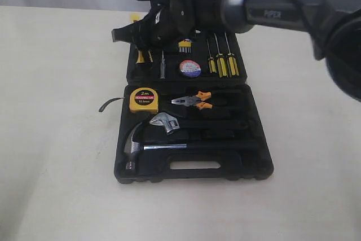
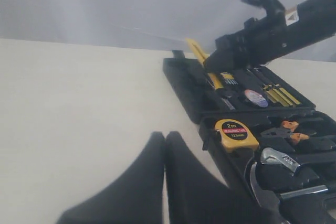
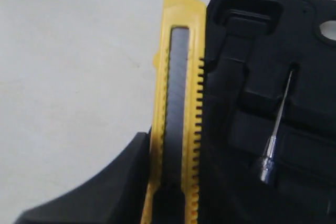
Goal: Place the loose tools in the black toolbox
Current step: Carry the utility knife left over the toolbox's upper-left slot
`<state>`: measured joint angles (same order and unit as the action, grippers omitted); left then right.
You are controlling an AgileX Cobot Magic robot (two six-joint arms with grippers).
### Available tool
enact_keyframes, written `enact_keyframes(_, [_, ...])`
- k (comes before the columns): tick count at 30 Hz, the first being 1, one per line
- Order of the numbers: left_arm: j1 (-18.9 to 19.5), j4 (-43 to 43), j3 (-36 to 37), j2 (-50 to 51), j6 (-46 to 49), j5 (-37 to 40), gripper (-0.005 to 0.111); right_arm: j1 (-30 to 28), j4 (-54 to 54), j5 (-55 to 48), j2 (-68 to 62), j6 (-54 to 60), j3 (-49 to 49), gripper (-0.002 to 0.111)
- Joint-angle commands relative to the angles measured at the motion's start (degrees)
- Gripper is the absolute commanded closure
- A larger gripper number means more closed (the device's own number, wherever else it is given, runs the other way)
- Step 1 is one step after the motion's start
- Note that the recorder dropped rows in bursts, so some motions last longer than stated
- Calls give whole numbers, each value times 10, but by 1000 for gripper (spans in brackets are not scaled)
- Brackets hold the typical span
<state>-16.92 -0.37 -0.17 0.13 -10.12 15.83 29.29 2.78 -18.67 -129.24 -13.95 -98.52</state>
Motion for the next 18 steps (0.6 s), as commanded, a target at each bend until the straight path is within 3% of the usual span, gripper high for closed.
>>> enact_keyframes(1, [-3, 4, 2, -1, 0, -2, 107, 1, -112, 5, -40, -124, -33, 109])
enact_keyframes(13, [-3, 4, 2, -1, 0, -2, 107, 18, -118, 4, -96, -175, -81, 109])
enact_keyframes(18, [-3, 4, 2, -1, 0, -2, 107, 17, -167, -47, -98, -215, -94, 109])
